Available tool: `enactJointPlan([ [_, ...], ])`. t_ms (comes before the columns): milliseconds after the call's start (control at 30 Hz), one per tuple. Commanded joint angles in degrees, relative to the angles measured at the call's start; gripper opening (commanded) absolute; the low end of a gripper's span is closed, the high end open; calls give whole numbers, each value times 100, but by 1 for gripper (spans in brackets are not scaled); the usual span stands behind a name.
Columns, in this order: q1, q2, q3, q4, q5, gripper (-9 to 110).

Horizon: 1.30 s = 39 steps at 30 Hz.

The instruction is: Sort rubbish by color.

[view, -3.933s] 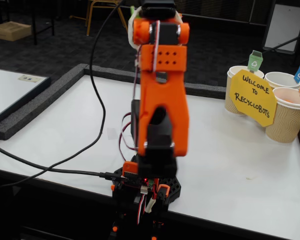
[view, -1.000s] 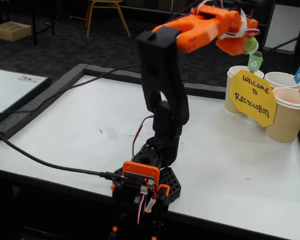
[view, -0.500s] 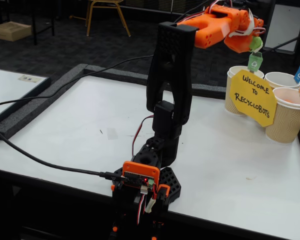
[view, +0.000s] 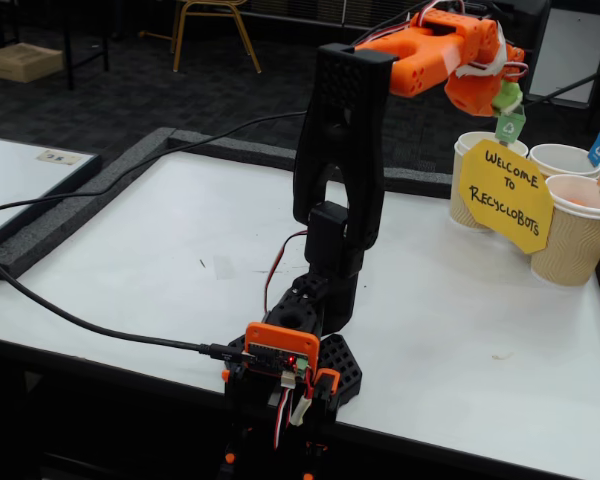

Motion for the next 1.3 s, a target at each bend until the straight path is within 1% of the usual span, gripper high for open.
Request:
enactJointPlan([
  [0,88,237,-431,18,-62,18],
  [433,88,334,-483,272,-26,18],
  [667,-448,1037,-1573,1345,-26,13],
  [933,-1318,2452,-1784,2672,-26,9],
  [1100,-1591,3164,-1529,3595,-26,9],
  [1267,-1600,4087,-431,3753,-70,9],
])
